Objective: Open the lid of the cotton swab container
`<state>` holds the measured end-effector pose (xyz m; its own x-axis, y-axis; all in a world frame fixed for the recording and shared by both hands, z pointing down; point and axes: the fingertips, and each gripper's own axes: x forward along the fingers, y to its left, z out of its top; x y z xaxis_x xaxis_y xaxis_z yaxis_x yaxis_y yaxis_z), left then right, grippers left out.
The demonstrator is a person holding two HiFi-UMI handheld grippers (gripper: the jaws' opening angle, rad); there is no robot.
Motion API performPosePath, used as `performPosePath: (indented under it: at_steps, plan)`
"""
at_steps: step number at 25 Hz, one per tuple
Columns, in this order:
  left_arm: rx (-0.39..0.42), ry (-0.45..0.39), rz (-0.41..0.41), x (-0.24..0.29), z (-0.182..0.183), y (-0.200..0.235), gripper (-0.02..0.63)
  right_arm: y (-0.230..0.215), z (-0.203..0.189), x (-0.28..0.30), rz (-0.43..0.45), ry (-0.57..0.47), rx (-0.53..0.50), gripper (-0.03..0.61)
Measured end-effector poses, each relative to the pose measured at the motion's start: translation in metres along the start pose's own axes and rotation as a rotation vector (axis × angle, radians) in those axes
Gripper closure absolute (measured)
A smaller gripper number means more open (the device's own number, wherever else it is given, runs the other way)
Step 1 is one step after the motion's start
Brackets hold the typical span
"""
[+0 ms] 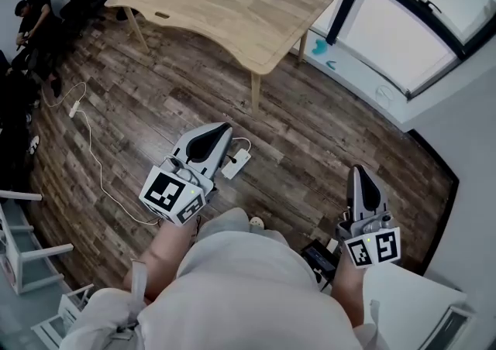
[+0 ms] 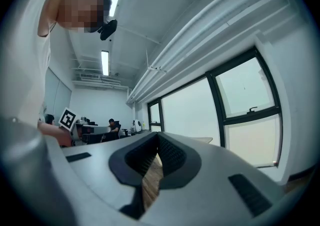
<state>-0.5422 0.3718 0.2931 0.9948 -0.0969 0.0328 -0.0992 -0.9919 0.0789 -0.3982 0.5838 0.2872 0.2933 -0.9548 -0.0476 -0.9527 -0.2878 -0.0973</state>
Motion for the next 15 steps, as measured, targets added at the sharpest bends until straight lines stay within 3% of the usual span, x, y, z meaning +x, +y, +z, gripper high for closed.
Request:
performPosePath:
  at_steps: [7, 15]
  plan:
    - [-0.009, 0.027, 0.041, 0.016, -0.005, 0.018, 0.601, -0.025, -0.011, 0.018, -0.006, 0.018, 0.038, 0.558]
    - [-0.022, 0.005, 0.029, 0.077, -0.006, 0.066, 0.601, -0.06, -0.013, 0.077, -0.02, 0.02, 0.021, 0.557]
